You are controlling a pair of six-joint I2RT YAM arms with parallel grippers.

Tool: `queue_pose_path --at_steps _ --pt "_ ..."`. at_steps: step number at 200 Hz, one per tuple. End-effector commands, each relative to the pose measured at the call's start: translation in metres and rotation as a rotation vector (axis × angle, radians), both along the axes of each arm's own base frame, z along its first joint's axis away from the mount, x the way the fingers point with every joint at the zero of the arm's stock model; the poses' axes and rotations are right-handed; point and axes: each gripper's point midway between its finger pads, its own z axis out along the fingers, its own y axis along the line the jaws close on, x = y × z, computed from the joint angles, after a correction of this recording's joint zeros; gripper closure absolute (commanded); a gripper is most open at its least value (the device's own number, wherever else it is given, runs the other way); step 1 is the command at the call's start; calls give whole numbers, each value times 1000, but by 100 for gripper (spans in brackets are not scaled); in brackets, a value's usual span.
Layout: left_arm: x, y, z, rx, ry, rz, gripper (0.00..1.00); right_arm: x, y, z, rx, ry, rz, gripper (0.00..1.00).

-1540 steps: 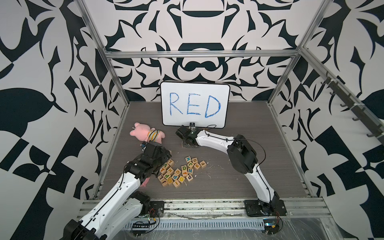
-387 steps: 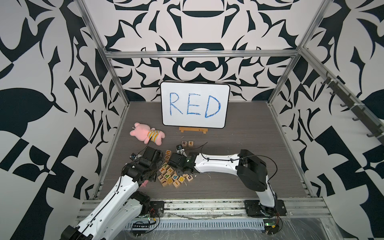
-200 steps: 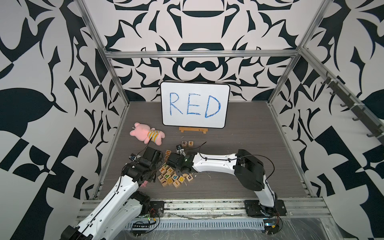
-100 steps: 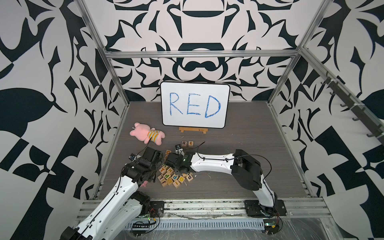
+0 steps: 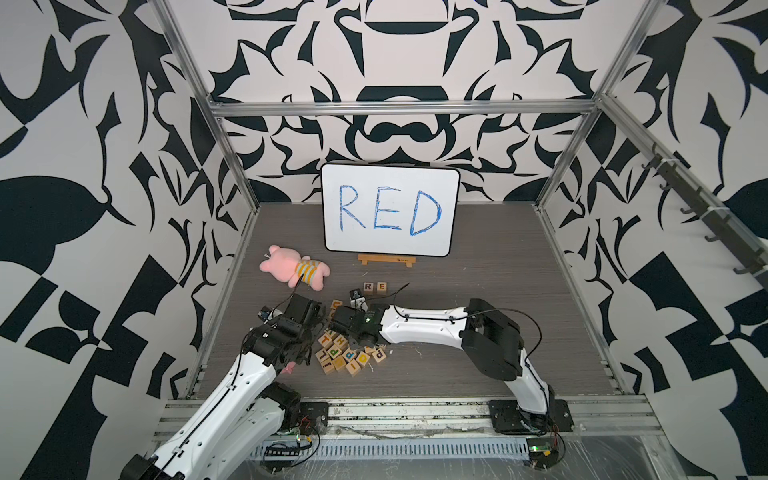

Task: Assemble the uppercase word "red" with letter blocks
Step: Pick up the letter block from the center of the board.

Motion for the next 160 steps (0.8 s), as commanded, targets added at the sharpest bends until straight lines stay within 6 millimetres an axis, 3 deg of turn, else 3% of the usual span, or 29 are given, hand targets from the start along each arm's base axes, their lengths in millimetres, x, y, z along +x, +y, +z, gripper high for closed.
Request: queue_pose_path --at_steps 1,44,76,115,160 --pt "-1 0 2 4 -6 -21 17 7 9 35 58 -58 -2 72" --pt "3 -9 11 -13 -46 -96 17 6 18 74 218 -105 25 72" --pt "23 -39 30 -103 -171 -233 17 10 9 102 261 -144 25 72" --pt "42 -67 47 -175 -248 -338 18 26 -29 122 241 -212 -47 72" --pt "65 -103 52 -225 -251 -416 19 42 -95 128 201 -235 -155 73"
